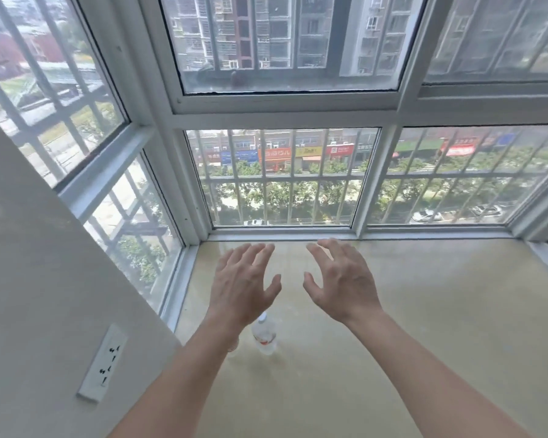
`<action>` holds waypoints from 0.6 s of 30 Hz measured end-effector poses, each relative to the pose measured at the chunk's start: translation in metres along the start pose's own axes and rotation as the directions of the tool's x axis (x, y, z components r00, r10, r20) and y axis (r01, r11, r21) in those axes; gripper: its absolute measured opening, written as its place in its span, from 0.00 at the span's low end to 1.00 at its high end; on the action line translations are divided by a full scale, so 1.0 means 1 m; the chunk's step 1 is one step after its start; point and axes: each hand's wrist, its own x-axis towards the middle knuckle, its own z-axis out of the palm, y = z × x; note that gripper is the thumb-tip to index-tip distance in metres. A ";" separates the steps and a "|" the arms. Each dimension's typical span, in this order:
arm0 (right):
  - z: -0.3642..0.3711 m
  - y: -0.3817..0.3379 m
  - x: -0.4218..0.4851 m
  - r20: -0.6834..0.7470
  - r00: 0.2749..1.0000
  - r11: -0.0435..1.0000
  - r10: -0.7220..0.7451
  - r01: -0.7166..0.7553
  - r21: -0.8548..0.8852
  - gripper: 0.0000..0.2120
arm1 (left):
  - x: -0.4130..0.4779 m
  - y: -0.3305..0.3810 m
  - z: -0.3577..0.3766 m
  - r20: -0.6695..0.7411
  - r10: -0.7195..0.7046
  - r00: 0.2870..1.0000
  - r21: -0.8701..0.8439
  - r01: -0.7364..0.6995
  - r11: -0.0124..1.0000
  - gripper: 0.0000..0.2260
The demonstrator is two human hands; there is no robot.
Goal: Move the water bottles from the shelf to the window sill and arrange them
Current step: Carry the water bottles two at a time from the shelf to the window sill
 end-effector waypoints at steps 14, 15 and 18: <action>-0.083 0.061 -0.170 -0.154 0.781 0.742 0.606 -0.624 -0.245 0.25 | -0.001 0.144 0.030 0.054 0.577 0.815 -0.245 -0.549 0.799 0.27; -0.089 0.060 -0.185 -0.170 0.752 0.711 0.637 -0.658 -0.246 0.25 | -0.006 0.156 0.031 0.050 0.613 0.788 -0.267 -0.581 0.769 0.27; -0.104 0.055 -0.230 -0.186 0.662 0.609 0.726 -0.745 -0.273 0.25 | -0.024 0.192 0.032 0.043 0.707 0.706 -0.320 -0.660 0.679 0.27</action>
